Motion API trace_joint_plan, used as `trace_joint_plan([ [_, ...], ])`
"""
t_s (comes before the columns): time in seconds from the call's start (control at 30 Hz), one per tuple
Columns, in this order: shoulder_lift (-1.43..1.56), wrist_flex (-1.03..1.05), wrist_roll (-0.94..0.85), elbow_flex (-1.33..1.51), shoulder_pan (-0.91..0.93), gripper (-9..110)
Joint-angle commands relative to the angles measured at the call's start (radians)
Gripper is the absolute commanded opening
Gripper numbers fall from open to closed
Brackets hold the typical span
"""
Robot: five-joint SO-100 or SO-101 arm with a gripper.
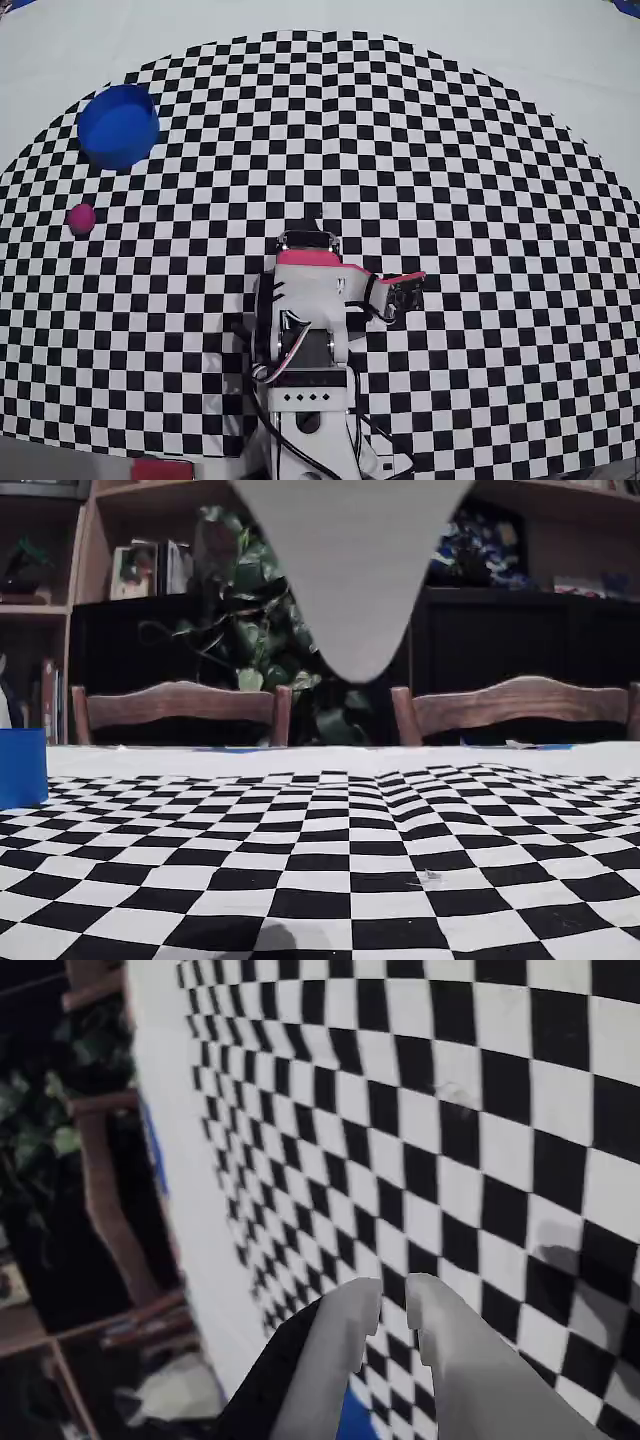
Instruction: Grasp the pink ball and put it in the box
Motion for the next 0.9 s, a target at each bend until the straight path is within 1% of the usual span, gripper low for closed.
trace_joint_plan([
  [0.0,-0.035,-0.121,-0.018,-0.002,0.009,1],
  [0.13,-0.071,-0.282,-0.044,-0.002,0.009,1],
  [0.23,-0.091,-0.380,-0.103,-0.002,0.009,1],
  [0.37,-0.092,-0.451,-0.222,0.003,0.011,1],
  [0.47,-0.092,-0.477,-0.350,0.005,0.012,1],
  [0.57,-0.092,-0.499,-0.554,0.006,0.011,1],
  [0.6,-0.092,-0.506,-0.595,0.006,0.009,1],
  [0.67,-0.100,-0.511,-0.762,0.008,0.008,1],
  [0.7,-0.101,-0.512,-0.815,0.008,0.008,1],
  [0.77,-0.101,-0.514,-0.999,0.008,0.011,1],
  [0.87,-0.098,-0.515,-1.192,0.008,0.017,1],
])
